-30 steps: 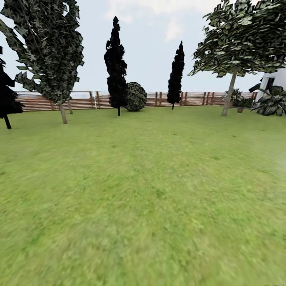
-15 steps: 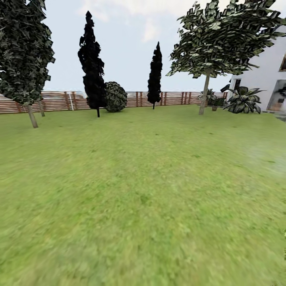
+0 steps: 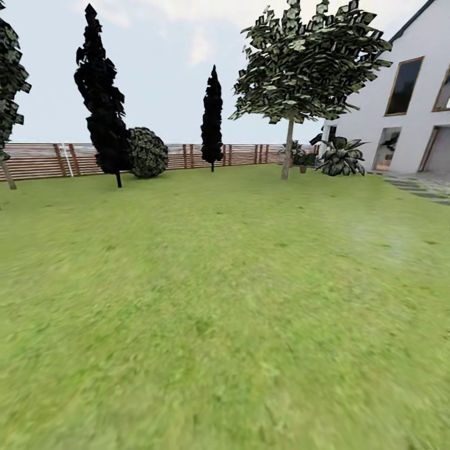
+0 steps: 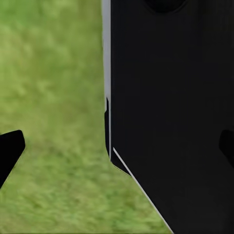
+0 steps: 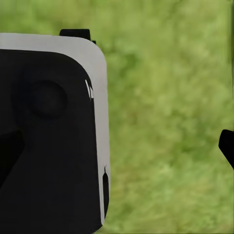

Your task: Take the three Easter eggs out of the wicker basket on the lawn in the garden, then place them on the lawn next to a single tree (choose any tree) so that all three eggs are next to the same tree and none are left in the basket.

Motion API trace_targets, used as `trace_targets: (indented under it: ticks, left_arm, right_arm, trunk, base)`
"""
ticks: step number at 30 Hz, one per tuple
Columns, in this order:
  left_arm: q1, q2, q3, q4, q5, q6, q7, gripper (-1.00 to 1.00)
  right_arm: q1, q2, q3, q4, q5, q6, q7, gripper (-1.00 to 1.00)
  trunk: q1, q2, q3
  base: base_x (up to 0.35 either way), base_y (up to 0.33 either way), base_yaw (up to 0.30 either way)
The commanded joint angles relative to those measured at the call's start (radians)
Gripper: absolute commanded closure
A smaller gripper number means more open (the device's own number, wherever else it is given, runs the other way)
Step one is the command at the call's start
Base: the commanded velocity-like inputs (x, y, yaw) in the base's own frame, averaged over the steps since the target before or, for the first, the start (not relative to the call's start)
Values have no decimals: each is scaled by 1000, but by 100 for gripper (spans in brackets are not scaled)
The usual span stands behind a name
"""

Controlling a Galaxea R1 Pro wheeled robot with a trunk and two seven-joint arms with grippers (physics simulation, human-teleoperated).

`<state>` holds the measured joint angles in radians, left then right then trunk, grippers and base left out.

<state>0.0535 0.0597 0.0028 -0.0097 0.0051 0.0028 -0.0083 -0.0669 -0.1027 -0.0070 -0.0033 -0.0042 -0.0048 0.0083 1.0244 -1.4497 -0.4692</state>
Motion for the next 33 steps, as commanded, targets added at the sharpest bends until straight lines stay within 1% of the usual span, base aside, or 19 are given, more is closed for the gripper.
trace_targets:
  ticks: [1,8,21,33]
  left_arm:
    - [0,0,0,-1,1,0,-1,-100]
    - [0,0,0,-1,1,0,-1,-100]
    - [0,0,0,-1,1,0,-1,-100]
    - [0,0,0,-1,0,0,-1,-100]
  right_arm:
    - [-1,0,-1,0,0,0,0,-100]
    - [0,0,0,0,0,0,-1,-100]
    - [-1,0,0,0,0,0,1,-100]
    - [-1,0,-1,0,0,0,-2,-100]
  trunk:
    - [1,0,-1]
    - [1,0,-1]
    - [1,0,-1]
    - [1,0,-1]
  base:
    - [341,0,-129]
    - [341,0,-79]
    - [341,0,-272]
    - [341,0,-21]
